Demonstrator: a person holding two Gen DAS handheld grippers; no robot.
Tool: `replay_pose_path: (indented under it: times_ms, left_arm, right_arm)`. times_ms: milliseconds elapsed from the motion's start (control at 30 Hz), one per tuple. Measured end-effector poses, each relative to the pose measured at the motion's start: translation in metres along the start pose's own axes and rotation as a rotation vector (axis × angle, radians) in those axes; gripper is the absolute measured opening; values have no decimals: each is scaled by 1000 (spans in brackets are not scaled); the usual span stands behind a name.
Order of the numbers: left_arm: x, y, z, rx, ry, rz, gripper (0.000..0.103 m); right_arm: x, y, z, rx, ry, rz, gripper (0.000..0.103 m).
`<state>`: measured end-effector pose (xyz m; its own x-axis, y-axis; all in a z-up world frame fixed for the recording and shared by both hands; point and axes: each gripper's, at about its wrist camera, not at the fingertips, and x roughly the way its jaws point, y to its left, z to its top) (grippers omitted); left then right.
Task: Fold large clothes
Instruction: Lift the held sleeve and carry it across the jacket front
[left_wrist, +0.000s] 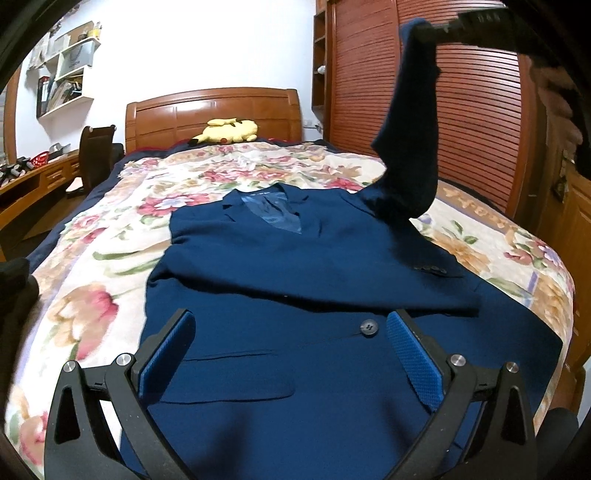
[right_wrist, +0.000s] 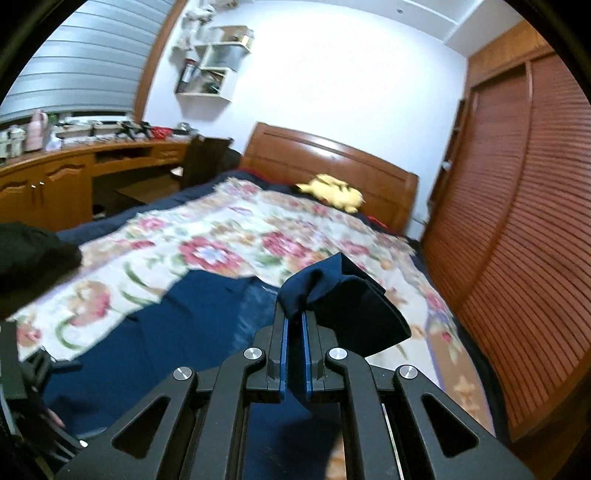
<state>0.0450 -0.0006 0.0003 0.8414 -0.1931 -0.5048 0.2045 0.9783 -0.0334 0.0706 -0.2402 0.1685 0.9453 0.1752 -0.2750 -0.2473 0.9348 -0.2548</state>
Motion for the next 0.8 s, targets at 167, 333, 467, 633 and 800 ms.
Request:
replay_pose_path:
  times_ms: [167, 333, 467, 633, 800]
  left_arm:
    - [-8, 15, -1, -19, -10, 18, 103]
    - [-11, 28, -2, -44, -14, 30, 103]
    - [-13, 35, -2, -58, -15, 35, 103]
    - [-13, 37, -2, -63, -16, 37, 103]
    - [-11, 37, -3, -55, -11, 41, 103]
  right_arm:
    - [-8, 20, -2, -41, -27, 76, 6]
    - [-3, 27, -12, -82, 0, 130, 7]
    - [3, 29, -30, -87, 59, 149, 7]
    - [21, 31, -43, -55, 153, 193, 31]
    - [15, 26, -48, -55, 136, 214, 63]
